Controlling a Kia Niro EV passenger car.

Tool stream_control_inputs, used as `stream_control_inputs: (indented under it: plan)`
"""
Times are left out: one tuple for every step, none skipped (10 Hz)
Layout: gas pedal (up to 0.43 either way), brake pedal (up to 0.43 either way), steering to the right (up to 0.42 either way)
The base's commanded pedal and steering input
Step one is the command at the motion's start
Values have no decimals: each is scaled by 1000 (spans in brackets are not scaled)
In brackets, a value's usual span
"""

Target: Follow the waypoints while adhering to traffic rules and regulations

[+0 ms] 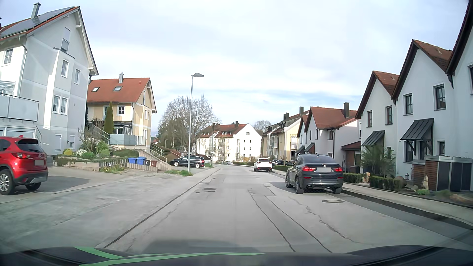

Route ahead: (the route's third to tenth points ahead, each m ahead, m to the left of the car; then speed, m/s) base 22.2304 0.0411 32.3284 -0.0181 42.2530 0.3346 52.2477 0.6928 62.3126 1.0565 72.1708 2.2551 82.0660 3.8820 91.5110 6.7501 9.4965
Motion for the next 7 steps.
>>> stream_control_inputs:
  plan:
    - [169,0,0]
    - [98,0,-1]
    - [98,0,-1]
    - [98,0,-1]
    - [98,0,0]
    - [98,0,0]
    - [98,0,0]
